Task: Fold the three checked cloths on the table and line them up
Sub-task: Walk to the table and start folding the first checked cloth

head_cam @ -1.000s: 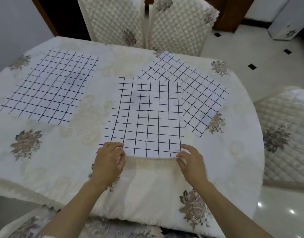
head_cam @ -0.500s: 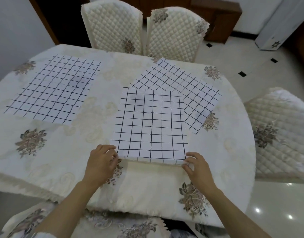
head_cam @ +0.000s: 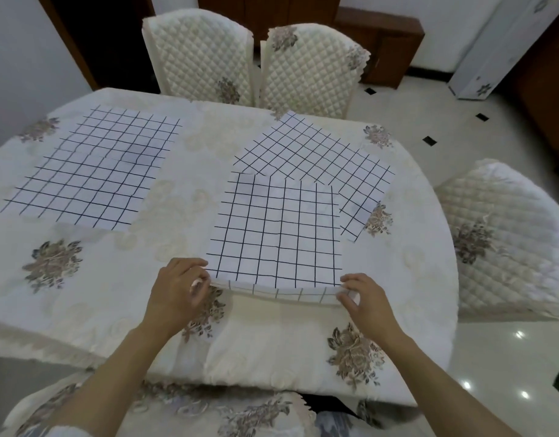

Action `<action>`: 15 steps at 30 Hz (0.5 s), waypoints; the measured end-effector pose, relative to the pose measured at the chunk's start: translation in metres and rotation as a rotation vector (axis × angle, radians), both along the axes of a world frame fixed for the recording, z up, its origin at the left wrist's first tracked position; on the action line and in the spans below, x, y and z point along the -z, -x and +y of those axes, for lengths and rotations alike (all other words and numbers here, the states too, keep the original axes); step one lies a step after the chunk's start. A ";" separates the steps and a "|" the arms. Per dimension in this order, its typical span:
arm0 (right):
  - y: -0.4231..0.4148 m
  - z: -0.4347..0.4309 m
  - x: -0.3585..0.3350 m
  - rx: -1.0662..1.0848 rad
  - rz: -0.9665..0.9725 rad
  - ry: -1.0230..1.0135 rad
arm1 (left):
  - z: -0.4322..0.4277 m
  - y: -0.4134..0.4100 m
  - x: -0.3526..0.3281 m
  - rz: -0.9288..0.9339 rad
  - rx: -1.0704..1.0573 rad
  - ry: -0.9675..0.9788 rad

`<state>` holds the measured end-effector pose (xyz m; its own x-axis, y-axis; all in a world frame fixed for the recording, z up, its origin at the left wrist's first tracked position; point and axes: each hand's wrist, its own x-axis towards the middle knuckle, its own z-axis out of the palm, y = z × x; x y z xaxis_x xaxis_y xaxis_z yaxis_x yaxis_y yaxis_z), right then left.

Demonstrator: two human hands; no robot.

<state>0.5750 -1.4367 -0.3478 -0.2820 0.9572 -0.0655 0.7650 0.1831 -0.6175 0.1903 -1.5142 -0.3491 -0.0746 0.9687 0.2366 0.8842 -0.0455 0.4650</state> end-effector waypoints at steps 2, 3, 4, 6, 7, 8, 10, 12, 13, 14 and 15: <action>0.005 0.014 -0.003 0.016 0.015 -0.016 | 0.011 0.001 -0.003 0.008 -0.031 -0.014; 0.007 0.022 -0.003 0.021 0.019 -0.022 | 0.017 0.001 -0.005 0.012 -0.043 -0.018; 0.009 0.029 -0.004 0.028 0.023 -0.027 | 0.023 0.002 -0.007 0.020 -0.050 -0.022; 0.012 0.045 -0.005 0.054 0.028 -0.033 | 0.038 0.005 -0.008 0.040 -0.052 -0.023; 0.013 0.051 -0.007 0.071 0.031 -0.038 | 0.045 0.007 -0.010 0.052 -0.049 -0.020; 0.015 0.056 -0.009 0.084 0.038 -0.044 | 0.051 0.009 -0.011 0.065 -0.045 -0.016; 0.016 0.073 -0.011 0.107 0.057 -0.055 | 0.071 0.012 -0.011 0.075 -0.047 -0.003; 0.019 0.092 -0.013 0.118 0.073 -0.064 | 0.090 0.013 -0.012 0.074 -0.062 0.002; 0.020 0.101 -0.013 0.123 0.077 -0.064 | 0.100 0.014 -0.012 0.068 -0.067 0.007; 0.021 0.110 -0.012 0.128 0.080 -0.063 | 0.110 0.015 -0.013 0.064 -0.068 0.013; 0.022 0.119 -0.010 0.132 0.085 -0.062 | 0.120 0.016 -0.013 0.066 -0.066 0.024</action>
<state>0.5531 -1.3178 -0.3374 -0.1559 0.9877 0.0135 0.7303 0.1245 -0.6717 0.1743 -1.3945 -0.3357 -0.1230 0.9677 0.2200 0.9136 0.0238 0.4059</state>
